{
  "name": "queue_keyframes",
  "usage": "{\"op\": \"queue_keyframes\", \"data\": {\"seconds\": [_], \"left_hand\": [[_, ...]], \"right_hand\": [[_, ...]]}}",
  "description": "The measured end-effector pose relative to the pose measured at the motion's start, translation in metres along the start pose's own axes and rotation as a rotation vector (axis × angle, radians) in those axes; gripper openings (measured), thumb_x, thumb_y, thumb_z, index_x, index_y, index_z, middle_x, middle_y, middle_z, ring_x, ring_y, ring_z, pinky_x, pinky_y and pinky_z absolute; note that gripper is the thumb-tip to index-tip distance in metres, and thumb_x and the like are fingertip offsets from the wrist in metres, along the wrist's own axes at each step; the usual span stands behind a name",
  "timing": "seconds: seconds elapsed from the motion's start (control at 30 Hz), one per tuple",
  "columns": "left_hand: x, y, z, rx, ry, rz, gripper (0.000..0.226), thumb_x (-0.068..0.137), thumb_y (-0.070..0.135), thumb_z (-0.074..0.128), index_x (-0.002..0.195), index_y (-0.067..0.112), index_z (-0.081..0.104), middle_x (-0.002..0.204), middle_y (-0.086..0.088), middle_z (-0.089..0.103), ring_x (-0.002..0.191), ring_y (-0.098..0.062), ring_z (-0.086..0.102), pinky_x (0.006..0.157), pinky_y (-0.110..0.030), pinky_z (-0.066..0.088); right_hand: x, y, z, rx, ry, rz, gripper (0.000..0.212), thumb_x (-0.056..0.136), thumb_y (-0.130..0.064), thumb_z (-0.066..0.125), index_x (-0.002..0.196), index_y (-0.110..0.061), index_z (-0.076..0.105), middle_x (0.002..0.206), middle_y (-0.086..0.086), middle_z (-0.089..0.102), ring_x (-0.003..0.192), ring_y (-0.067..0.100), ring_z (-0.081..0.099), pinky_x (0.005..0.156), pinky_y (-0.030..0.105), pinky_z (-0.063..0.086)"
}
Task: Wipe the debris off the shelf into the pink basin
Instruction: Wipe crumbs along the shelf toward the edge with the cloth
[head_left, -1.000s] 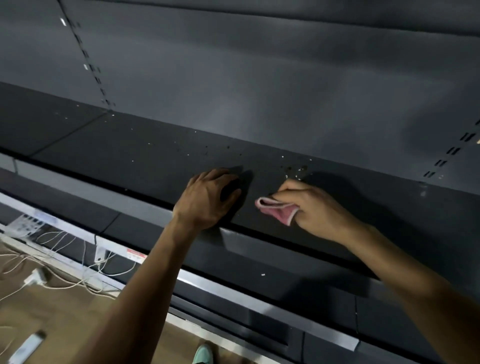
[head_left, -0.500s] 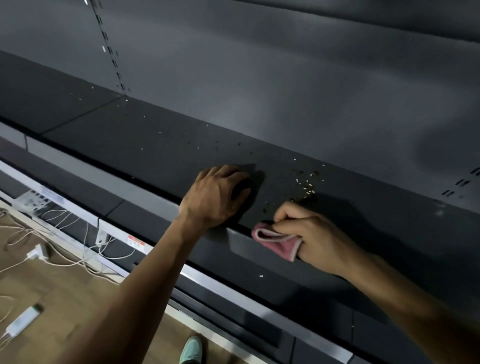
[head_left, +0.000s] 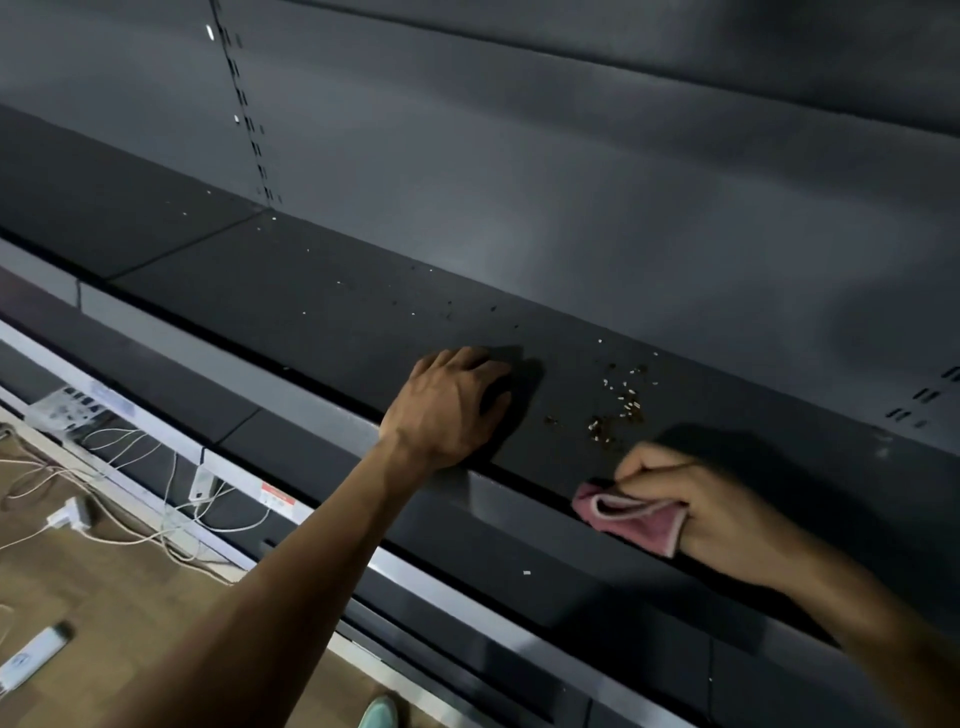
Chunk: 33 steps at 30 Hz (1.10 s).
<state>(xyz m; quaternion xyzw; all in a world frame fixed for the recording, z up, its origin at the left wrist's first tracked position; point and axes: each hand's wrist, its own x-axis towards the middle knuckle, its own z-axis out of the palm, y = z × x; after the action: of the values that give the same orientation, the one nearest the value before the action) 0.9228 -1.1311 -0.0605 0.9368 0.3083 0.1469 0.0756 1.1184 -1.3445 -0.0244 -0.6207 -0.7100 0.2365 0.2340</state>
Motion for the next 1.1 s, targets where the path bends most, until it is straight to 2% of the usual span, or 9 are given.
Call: {"op": "queue_keyframes", "data": {"seconds": [0.23, 0.3, 0.4, 0.63, 0.73, 0.9, 1.0, 1.07, 1.1], "left_hand": [[0.003, -0.008, 0.001, -0.057, -0.027, 0.0, 0.044, 0.097, 0.046, 0.044, 0.138, 0.031, 0.049, 0.143, 0.001, 0.048, 0.128, -0.023, 0.045, 0.108, -0.039, 0.031], [0.006, -0.018, -0.004, -0.074, -0.05, 0.015, 0.044, 0.095, 0.045, 0.047, 0.137, 0.032, 0.049, 0.143, 0.002, 0.047, 0.126, -0.024, 0.047, 0.103, -0.039, 0.036], [0.009, -0.051, -0.016, -0.042, -0.09, -0.002, 0.05, 0.092, 0.051, 0.039, 0.139, 0.033, 0.047, 0.145, 0.001, 0.044, 0.126, -0.026, 0.047, 0.102, -0.046, 0.041], [0.013, -0.099, -0.019, 0.034, -0.08, -0.027, 0.059, 0.092, 0.062, 0.031, 0.142, 0.033, 0.044, 0.147, 0.0, 0.044, 0.132, -0.026, 0.044, 0.11, -0.046, 0.031], [0.011, -0.095, -0.015, 0.037, -0.039, -0.014, 0.054, 0.096, 0.057, 0.034, 0.142, 0.031, 0.044, 0.149, 0.0, 0.043, 0.136, -0.025, 0.04, 0.112, -0.045, 0.027], [0.01, -0.097, -0.017, 0.002, -0.051, -0.013, 0.059, 0.093, 0.059, 0.029, 0.141, 0.03, 0.045, 0.149, -0.001, 0.043, 0.138, -0.024, 0.037, 0.113, -0.043, 0.024], [0.009, -0.098, -0.019, -0.039, -0.048, -0.01, 0.059, 0.093, 0.058, 0.028, 0.141, 0.028, 0.046, 0.149, -0.001, 0.043, 0.137, -0.023, 0.039, 0.113, -0.041, 0.023], [0.008, -0.1, -0.02, -0.049, -0.051, -0.007, 0.056, 0.095, 0.054, 0.031, 0.141, 0.028, 0.046, 0.15, -0.001, 0.042, 0.138, -0.022, 0.037, 0.114, -0.041, 0.022], [0.008, -0.1, -0.02, -0.05, -0.048, -0.004, 0.053, 0.096, 0.053, 0.033, 0.141, 0.028, 0.046, 0.15, -0.001, 0.042, 0.138, -0.022, 0.037, 0.115, -0.041, 0.021]], "right_hand": [[0.063, -0.022, 0.037, -0.175, 0.131, -0.008, 0.037, 0.082, 0.002, 0.066, 0.111, -0.021, 0.071, 0.095, -0.018, 0.051, 0.085, 0.001, 0.057, 0.071, 0.009, 0.04], [0.076, -0.02, 0.034, -0.183, 0.166, 0.015, 0.04, 0.08, 0.002, 0.068, 0.111, -0.022, 0.071, 0.095, -0.016, 0.055, 0.086, 0.001, 0.058, 0.073, 0.015, 0.045], [0.065, -0.013, 0.015, -0.085, 0.179, 0.089, 0.033, 0.079, -0.003, 0.073, 0.107, -0.022, 0.073, 0.094, -0.013, 0.059, 0.087, 0.005, 0.062, 0.074, 0.029, 0.051], [0.037, -0.023, 0.017, 0.009, 0.002, 0.058, 0.005, 0.089, -0.031, 0.071, 0.092, -0.029, 0.074, 0.086, -0.008, 0.056, 0.077, 0.006, 0.059, 0.067, 0.022, 0.044], [0.064, -0.035, 0.036, -0.017, 0.022, 0.034, 0.016, 0.088, -0.017, 0.072, 0.102, -0.026, 0.074, 0.091, -0.011, 0.056, 0.083, 0.003, 0.061, 0.071, 0.017, 0.044], [0.122, -0.05, 0.065, -0.188, 0.147, 0.005, 0.038, 0.08, 0.0, 0.069, 0.114, -0.019, 0.07, 0.1, -0.014, 0.055, 0.087, 0.006, 0.061, 0.074, 0.025, 0.051], [0.141, -0.046, 0.063, -0.202, 0.287, 0.067, 0.027, 0.081, -0.006, 0.072, 0.104, -0.02, 0.072, 0.095, -0.008, 0.057, 0.085, 0.013, 0.062, 0.071, 0.029, 0.05], [0.137, -0.037, 0.051, -0.098, 0.362, 0.134, 0.007, 0.087, -0.022, 0.073, 0.093, -0.02, 0.073, 0.088, -0.006, 0.058, 0.08, 0.011, 0.062, 0.07, 0.03, 0.049], [0.131, -0.034, 0.043, -0.035, 0.352, 0.16, 0.011, 0.088, -0.031, 0.072, 0.091, -0.02, 0.072, 0.087, -0.005, 0.059, 0.08, 0.011, 0.063, 0.072, 0.035, 0.051]]}}
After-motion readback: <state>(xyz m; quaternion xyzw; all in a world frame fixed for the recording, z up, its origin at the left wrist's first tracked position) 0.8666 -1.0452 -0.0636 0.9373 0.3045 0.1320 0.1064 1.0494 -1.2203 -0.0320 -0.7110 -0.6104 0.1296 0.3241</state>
